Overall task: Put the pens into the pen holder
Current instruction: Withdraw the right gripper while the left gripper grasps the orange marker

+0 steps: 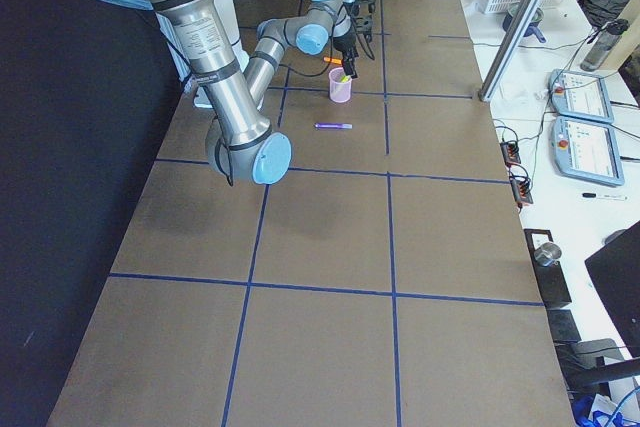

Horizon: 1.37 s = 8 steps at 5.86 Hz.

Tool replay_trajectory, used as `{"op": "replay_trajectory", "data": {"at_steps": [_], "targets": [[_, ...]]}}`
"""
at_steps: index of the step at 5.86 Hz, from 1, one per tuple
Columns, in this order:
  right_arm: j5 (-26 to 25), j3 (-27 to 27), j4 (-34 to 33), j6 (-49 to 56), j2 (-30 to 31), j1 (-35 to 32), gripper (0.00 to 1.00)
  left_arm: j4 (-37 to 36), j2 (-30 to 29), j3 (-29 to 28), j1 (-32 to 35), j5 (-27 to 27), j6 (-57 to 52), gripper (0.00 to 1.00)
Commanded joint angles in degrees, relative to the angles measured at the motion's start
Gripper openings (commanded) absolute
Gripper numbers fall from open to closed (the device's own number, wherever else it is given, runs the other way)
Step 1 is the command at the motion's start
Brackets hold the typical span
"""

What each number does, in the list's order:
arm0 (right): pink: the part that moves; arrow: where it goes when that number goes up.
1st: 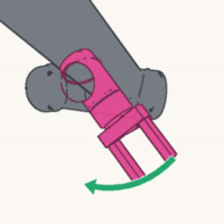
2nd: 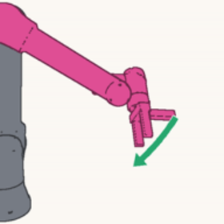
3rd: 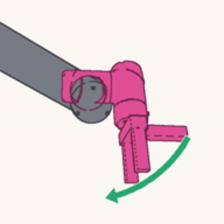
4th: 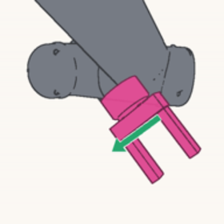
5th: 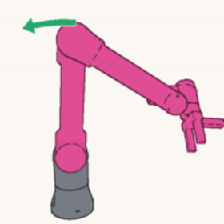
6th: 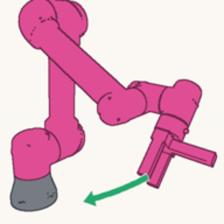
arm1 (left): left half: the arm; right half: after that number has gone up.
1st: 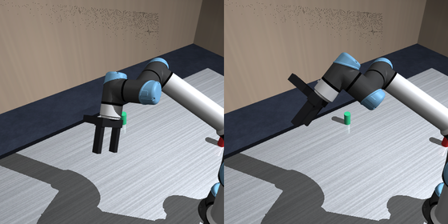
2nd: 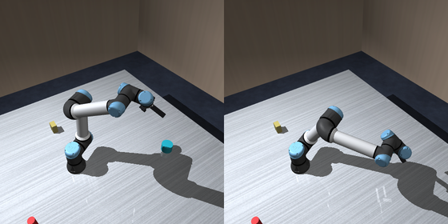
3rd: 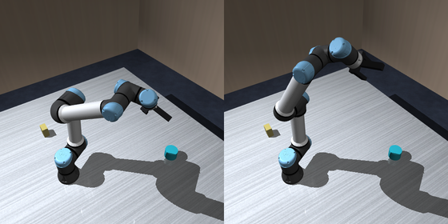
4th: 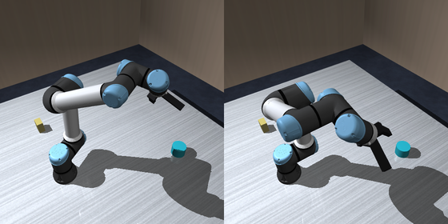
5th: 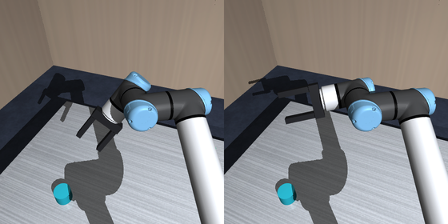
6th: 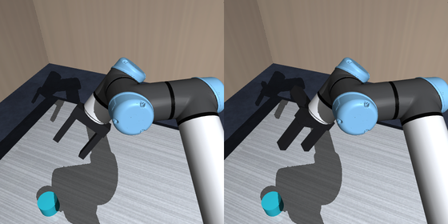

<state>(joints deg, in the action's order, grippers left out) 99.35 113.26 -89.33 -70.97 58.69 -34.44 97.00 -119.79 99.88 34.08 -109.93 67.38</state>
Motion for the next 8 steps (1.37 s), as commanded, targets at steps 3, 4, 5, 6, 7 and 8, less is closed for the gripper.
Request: {"op": "replay_trajectory", "data": {"at_steps": [3,4,5,6,7,8], "targets": [[7.96,0.82,-0.32,6.11,3.10,-5.19,1.00,3.46,-1.50,-6.71,-3.67,2.09,1.00,0.67],[7.96,0.74,-0.40,6.11,3.10,-5.11,1.00,3.55,-1.50,-6.98,-3.67,2.09,0.99,0.59],[7.96,0.74,-0.40,6.11,3.10,-5.11,1.00,3.64,-1.50,-7.07,-3.67,2.09,0.91,0.59],[7.96,0.74,-0.40,6.11,3.18,-5.11,1.00,3.72,-1.50,-7.33,-3.67,2.09,0.82,0.58],[7.96,0.74,-0.40,6.02,3.27,-5.11,1.00,3.72,-1.59,-7.42,-3.67,2.09,0.91,0.44],[7.96,0.74,-0.40,6.02,3.27,-5.11,1.00,3.72,-1.59,-7.68,-3.67,2.09,0.82,0.33]]}}
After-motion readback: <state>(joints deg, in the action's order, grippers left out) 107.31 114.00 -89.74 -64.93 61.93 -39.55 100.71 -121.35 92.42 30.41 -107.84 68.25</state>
